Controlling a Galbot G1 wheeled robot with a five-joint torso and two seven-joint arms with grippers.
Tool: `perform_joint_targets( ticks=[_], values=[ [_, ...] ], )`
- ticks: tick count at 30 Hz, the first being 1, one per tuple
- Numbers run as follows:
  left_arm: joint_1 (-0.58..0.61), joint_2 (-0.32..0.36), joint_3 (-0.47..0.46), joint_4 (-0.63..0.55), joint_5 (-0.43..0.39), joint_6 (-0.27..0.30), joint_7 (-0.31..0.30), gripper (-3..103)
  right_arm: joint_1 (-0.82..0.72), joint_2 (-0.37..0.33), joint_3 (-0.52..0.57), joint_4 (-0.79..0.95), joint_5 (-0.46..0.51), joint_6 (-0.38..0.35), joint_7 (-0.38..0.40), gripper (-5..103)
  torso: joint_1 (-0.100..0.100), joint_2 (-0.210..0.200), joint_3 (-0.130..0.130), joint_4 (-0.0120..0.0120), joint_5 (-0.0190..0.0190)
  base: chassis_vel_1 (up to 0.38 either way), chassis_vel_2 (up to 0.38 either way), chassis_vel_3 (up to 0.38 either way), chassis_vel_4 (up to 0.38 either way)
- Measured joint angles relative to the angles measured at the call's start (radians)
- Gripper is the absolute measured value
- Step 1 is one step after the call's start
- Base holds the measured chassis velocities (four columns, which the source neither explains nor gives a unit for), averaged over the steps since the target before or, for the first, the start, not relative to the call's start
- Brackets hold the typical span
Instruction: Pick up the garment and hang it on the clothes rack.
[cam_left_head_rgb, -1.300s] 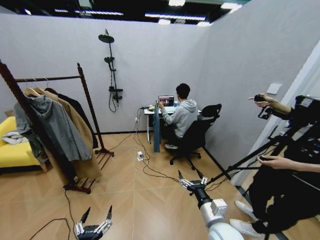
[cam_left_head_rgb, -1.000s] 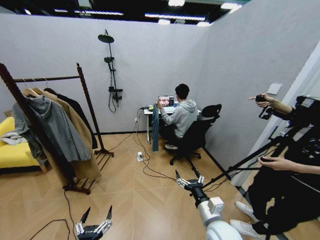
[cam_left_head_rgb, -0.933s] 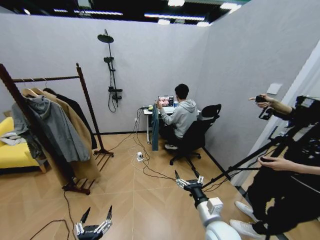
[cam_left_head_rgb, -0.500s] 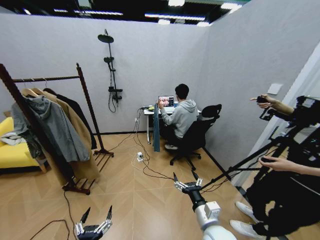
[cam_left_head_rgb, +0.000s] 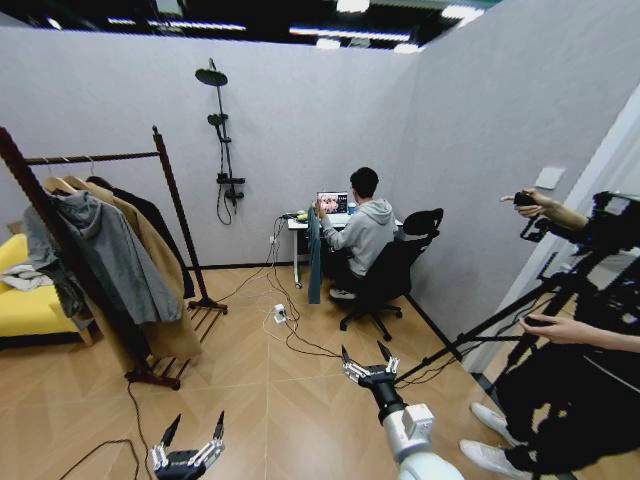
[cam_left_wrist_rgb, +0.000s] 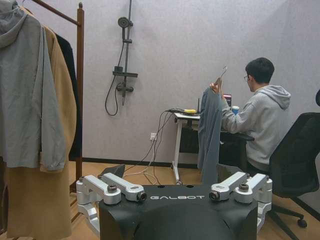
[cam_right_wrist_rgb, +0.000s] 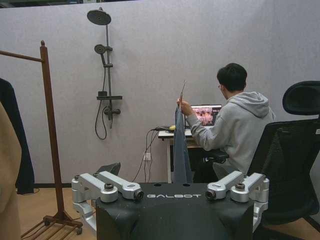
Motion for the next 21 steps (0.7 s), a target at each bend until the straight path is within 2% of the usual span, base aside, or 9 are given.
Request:
perform_joint_targets(
  ticks=[21],
  values=[
    [0.000, 0.000, 0.000, 0.000, 0.000, 0.000, 0.000, 100, 0.005, -0.012, -0.007, -0.002, 0.001, -0.002, -0.001, 100, 0.000, 0.000, 0.000, -0.0001, 0.0001, 0.000, 0.000, 0.000, 0.000]
  ],
)
